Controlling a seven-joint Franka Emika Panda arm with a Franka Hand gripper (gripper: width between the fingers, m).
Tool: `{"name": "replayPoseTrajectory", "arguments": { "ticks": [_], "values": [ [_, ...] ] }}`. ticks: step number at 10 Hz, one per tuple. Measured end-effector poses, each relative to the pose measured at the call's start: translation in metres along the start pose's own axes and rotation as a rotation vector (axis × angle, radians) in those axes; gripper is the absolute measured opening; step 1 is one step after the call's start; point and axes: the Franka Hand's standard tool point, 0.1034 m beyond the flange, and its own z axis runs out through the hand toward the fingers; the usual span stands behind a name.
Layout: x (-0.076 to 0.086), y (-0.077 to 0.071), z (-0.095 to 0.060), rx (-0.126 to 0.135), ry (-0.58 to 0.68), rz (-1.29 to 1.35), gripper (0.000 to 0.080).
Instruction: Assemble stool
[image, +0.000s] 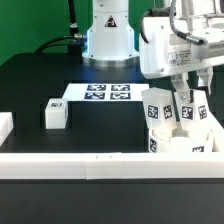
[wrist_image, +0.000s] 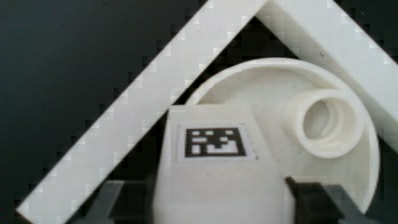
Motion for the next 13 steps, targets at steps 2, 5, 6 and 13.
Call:
{"name": "replayPoseTrajectory", "arguments": {
  "ticks": [2, 5, 6, 13],
  "values": [
    [0.0, 0.0, 0.0, 0.0, -0.003, -0.039, 0.0341],
    [-0.018, 0.002, -0.024, -0.046, -0.029, -0.267, 0.0629],
    [-0.014, -0.001, -0.021, -0.037, -0.026, -0.37, 0.0629],
    [-0.033, 0.003, -0.027, -0.068, -0.016, -1.227, 0.0649]
  ]
}}
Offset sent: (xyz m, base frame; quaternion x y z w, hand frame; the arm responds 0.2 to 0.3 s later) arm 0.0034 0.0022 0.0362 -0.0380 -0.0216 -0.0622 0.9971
